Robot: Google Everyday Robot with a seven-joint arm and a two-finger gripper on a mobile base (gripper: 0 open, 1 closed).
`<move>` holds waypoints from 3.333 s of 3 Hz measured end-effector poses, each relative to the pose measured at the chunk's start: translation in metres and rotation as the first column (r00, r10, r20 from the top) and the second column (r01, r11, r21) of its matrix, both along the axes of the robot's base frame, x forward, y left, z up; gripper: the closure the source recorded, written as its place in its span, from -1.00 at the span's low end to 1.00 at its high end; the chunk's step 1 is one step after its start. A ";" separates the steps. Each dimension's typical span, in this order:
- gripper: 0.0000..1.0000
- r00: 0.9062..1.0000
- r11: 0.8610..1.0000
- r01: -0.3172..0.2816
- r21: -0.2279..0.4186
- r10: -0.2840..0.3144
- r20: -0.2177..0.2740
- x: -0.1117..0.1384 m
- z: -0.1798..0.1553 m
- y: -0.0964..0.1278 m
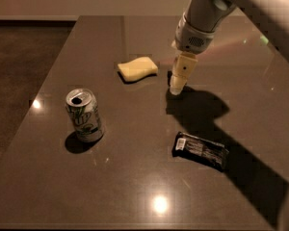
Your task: Pick sponge
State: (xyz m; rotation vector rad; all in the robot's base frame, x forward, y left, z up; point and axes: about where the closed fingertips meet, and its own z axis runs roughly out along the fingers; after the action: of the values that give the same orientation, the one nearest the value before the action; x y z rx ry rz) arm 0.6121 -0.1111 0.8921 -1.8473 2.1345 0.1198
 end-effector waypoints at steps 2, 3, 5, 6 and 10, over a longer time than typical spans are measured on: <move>-1.00 0.999 0.998 -0.029 0.055 0.031 -0.044 0.050 -0.028 0.051; -1.00 0.998 0.997 -0.023 0.071 0.027 -0.061 0.069 -0.038 0.071; -0.16 0.993 0.996 0.002 0.094 0.009 -0.117 0.085 -0.044 0.093; 0.30 0.993 0.994 -0.007 0.109 0.020 -0.118 0.080 -0.031 0.101; 1.00 0.999 0.989 -0.041 0.141 0.041 0.000 0.047 0.087 0.109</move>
Offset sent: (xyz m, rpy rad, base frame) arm 0.0798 0.0787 -0.0346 0.0993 0.0706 0.0321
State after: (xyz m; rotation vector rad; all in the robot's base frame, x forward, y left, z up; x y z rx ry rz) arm 0.6588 -0.0020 0.9792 -1.8109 2.0347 0.2751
